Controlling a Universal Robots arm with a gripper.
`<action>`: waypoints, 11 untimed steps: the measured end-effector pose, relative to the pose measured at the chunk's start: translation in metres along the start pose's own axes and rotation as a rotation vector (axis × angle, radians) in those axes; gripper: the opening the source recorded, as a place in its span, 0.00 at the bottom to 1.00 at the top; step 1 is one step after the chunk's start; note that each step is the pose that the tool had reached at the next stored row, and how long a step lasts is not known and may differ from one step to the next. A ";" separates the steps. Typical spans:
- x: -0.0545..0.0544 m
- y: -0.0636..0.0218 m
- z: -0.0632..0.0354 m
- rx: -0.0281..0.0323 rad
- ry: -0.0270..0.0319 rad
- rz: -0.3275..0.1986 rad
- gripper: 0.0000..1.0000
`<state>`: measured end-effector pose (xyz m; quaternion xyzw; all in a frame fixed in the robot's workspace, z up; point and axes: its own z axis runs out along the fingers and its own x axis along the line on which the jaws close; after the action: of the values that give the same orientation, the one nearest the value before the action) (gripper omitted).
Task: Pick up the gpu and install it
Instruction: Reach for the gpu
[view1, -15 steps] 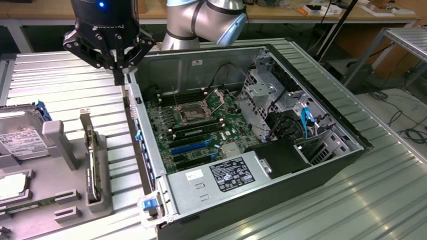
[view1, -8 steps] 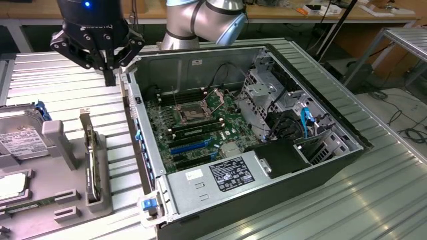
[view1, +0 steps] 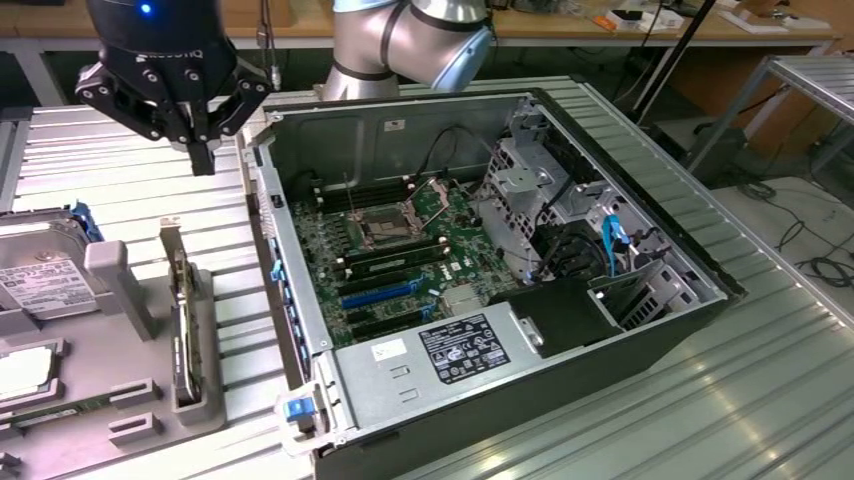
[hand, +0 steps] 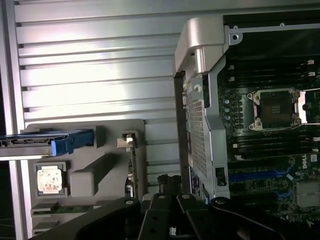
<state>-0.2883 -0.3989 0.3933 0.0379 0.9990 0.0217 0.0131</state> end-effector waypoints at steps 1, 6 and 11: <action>0.001 -0.0001 0.0000 0.0000 0.0000 0.000 0.11; 0.012 -0.0009 -0.0004 0.0001 0.0001 0.000 0.11; 0.024 -0.0018 -0.0007 0.0000 0.0000 0.000 0.11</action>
<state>-0.3123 -0.3989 0.3933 0.0379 0.9990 0.0217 0.0130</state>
